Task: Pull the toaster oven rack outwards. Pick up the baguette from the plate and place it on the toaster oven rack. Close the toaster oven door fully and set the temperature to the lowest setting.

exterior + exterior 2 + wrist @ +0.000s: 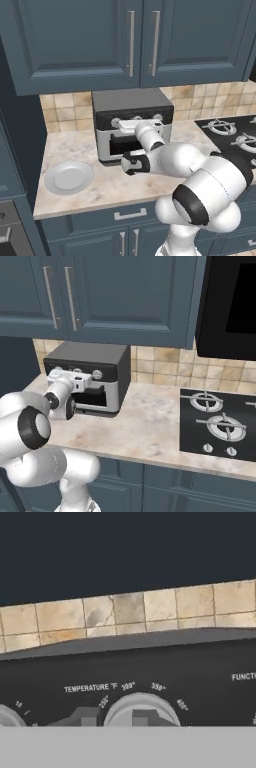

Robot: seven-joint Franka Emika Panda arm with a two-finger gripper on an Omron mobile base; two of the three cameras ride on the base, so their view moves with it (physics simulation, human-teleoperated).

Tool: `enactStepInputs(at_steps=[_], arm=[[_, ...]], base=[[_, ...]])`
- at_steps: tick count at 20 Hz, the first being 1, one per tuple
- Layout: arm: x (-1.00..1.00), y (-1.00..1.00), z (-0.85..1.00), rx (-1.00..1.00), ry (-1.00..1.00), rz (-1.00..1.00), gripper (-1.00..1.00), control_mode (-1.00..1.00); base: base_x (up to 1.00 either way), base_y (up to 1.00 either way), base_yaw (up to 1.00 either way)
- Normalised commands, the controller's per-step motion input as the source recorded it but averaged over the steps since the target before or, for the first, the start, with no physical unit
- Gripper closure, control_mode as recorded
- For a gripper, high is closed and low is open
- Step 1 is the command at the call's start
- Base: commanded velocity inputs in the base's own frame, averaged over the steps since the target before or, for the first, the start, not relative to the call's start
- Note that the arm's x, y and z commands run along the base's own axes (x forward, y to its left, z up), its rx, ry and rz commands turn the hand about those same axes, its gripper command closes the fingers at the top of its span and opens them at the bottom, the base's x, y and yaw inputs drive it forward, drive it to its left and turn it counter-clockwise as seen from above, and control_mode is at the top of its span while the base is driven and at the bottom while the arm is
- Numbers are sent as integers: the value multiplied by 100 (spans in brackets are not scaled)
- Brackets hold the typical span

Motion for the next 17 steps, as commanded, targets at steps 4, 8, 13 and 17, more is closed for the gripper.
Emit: enactStepInputs(at_steps=[4,8,13,17], arm=[[79,0,-74,-69,42,48,100,-100],[79,0,-76,-66,46,48,100,-100],[79,0,-76,-66,48,49,100,-100],[77,0,-77,-69,50,48,100,-100]], base=[[0,0,0],[0,0,0],[0,0,0],[0,0,0]])
